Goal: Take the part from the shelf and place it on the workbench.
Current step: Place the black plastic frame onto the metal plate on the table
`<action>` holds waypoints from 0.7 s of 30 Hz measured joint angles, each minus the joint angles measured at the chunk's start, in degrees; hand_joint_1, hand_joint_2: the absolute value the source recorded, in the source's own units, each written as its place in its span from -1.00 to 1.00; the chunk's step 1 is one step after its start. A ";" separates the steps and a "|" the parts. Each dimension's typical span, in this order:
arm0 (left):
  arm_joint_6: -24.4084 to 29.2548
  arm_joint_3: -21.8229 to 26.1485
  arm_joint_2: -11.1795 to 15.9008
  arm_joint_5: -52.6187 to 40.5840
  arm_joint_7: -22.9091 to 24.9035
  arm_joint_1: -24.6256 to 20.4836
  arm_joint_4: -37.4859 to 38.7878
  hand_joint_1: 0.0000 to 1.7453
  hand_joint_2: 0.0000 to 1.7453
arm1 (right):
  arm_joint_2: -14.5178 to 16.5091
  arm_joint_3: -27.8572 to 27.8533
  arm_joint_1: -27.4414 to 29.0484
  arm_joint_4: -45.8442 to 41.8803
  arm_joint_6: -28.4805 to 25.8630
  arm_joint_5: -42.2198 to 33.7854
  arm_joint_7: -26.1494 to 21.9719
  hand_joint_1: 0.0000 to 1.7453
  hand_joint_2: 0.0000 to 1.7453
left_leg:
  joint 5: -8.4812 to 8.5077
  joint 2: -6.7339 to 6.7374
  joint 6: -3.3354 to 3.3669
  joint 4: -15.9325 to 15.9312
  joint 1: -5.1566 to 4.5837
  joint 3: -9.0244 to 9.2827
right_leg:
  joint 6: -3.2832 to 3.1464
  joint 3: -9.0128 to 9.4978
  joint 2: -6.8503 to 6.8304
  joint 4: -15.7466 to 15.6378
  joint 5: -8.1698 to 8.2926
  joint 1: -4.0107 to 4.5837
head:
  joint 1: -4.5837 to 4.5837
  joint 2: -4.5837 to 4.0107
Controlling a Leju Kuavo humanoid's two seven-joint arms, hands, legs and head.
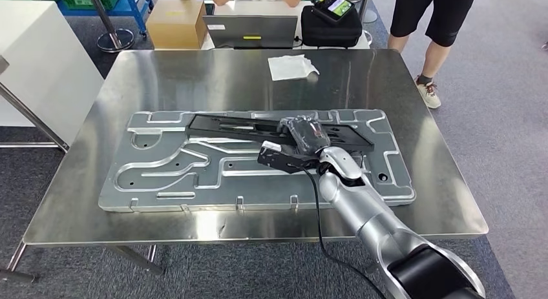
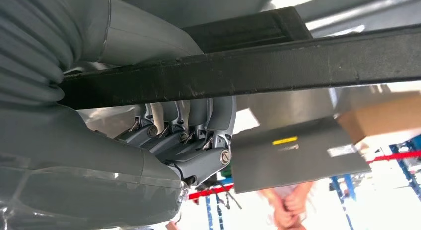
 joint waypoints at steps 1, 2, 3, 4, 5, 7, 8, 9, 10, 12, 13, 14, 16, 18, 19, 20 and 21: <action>-0.01 -0.04 0.01 -0.02 0.00 -0.03 0.00 -1.00 -1.00 | 0.47 0.39 -0.23 0.89 -0.06 0.31 0.02 1.00 1.00 | 0.09 0.04 0.07 -0.01 0.03 -0.09 | 0.45 -1.46 -0.12 3.52 -2.11 -0.41 | 0.03 0.00; -0.01 -0.07 0.01 -0.04 0.00 -0.03 0.00 -1.00 -1.00 | 0.95 0.83 -0.39 1.89 -0.13 0.64 0.03 1.00 1.00 | 0.14 0.06 0.07 0.04 0.06 -0.20 | 0.82 -2.92 -0.20 7.12 -3.83 -0.85 | 0.03 0.00; -0.02 -0.09 0.01 -0.04 0.01 -0.01 0.00 -1.00 -1.00 | 1.38 1.29 -0.47 2.85 -0.20 0.94 0.05 1.00 1.00 | 0.14 0.07 0.02 0.13 0.13 -0.27 | 1.14 -3.89 -0.31 9.66 -4.71 -1.23 | 0.03 0.00; -0.02 -0.09 0.01 -0.05 0.01 0.02 0.00 -1.00 -1.00 | 1.70 1.69 -0.52 3.60 -0.28 1.14 0.07 1.00 1.00 | 0.10 0.07 -0.07 0.25 0.23 -0.32 | 1.39 -3.98 -0.42 10.34 -4.52 -1.55 | 0.03 0.00; -0.02 -0.10 0.01 -0.05 0.02 0.07 0.00 -1.00 -1.00 | 2.00 2.02 -0.63 4.16 -0.34 1.29 0.08 1.00 1.00 | 0.02 0.06 -0.21 0.40 0.34 -0.32 | 1.57 -3.01 -0.51 8.85 -3.35 -1.79 | 0.03 0.00; -0.02 -0.10 -0.01 -0.05 0.02 0.12 0.00 -1.00 -1.00 | 2.47 2.36 -1.20 4.79 -0.33 1.34 0.10 0.50 1.00 | -0.23 0.06 -0.73 0.72 0.49 -0.26 | 1.63 1.20 -0.62 1.21 -0.08 -2.02 | 0.03 0.00; -0.03 -0.10 -0.01 -0.04 -0.02 0.08 0.00 -1.00 -0.50 | 2.78 2.45 -1.55 5.04 -0.25 1.32 0.10 0.00 1.00 | -0.33 0.07 -1.10 0.85 0.49 -0.24 | 1.49 2.95 -0.63 -2.16 0.96 -1.92 | 0.02 0.00; -0.03 -0.10 -0.01 -0.01 -0.07 0.02 0.00 -1.00 0.00 | 3.08 2.55 -1.88 5.36 -0.16 1.29 0.10 -0.50 1.00 | -0.40 0.08 -1.52 0.92 0.50 -0.25 | 1.26 4.00 -0.60 -4.27 1.40 -1.76 | 0.02 0.00; -0.03 -0.10 -0.01 0.04 -0.14 -0.03 0.00 -1.00 0.50 | 3.45 2.63 -2.11 5.77 -0.06 1.28 0.10 -1.00 1.00 | -0.42 0.10 -1.94 0.90 0.49 -0.25 | 0.99 4.24 -0.56 -4.91 1.31 -1.56 | 0.02 0.00; 0.05 -0.09 -0.01 0.24 -0.31 -0.09 0.00 -1.00 0.00 | 4.14 2.77 -2.33 6.99 0.04 1.31 0.28 -1.00 1.00 | -0.38 0.07 -2.69 0.88 0.61 -0.31 | 0.27 4.19 -0.54 -5.09 1.61 -1.47 | 0.01 0.00; 0.13 -0.08 -0.01 0.39 -0.47 -0.08 0.00 -1.00 -0.50 | 4.55 2.81 -2.40 7.72 0.03 1.39 0.39 -1.00 1.00 | -0.79 0.03 -3.00 1.40 0.67 -0.57 | -0.16 4.16 -0.59 -5.27 1.82 -1.59 | 0.02 0.00; 0.21 -0.07 -0.02 0.58 -0.63 -0.05 0.00 -1.00 -1.00 | 4.94 2.85 -2.50 8.46 -0.04 1.48 0.48 -1.00 1.00 | -1.82 -0.01 -3.26 2.87 0.73 -1.27 | -0.56 4.09 -0.65 -5.46 2.05 -1.74 | 0.00 0.00; 0.28 -0.05 -0.05 0.97 -0.96 0.02 0.00 -1.00 -1.00 | 5.71 2.92 -2.71 9.87 -0.15 1.62 0.50 -1.00 1.00 | -5.55 -0.07 -3.65 9.23 0.85 -4.18 | -1.06 3.82 -0.75 -5.59 2.30 -1.80 | -0.02 0.00; 0.23 -0.02 -0.08 1.24 -1.09 0.11 0.00 -1.00 -1.00 | 6.16 3.00 -2.71 11.18 -0.17 1.62 0.49 -1.00 1.00 | -8.47 -0.08 -3.90 16.33 0.91 -7.43 | -1.18 3.58 -0.79 -5.53 2.36 -1.60 | -0.04 0.00; 0.21 -0.01 -0.08 1.33 -1.12 0.17 0.00 -1.00 -1.00 | 6.30 3.03 -2.69 11.72 -0.17 1.62 0.48 -1.00 1.00 | -8.43 -0.07 -3.93 17.51 0.91 -7.95 | -1.18 3.52 -0.80 -5.48 2.36 -1.53 | -0.04 0.00; 0.20 0.01 -0.08 1.37 -1.15 0.23 0.00 -1.00 -1.00 | 6.43 3.04 -2.70 12.15 -0.19 1.61 0.48 -1.00 1.00 | -7.21 -0.07 -3.87 16.24 0.91 -7.28 | -1.15 3.53 -0.79 -5.42 2.34 -1.49 | -0.04 0.00; 0.21 0.03 -0.08 1.39 -1.17 0.27 0.00 -1.00 -1.00 | 6.57 3.04 -2.76 12.46 -0.21 1.61 0.47 -1.00 1.00 | -5.22 -0.07 -3.72 12.87 0.91 -5.60 | -1.08 3.58 -0.76 -5.34 2.29 -1.48 | -0.04 0.00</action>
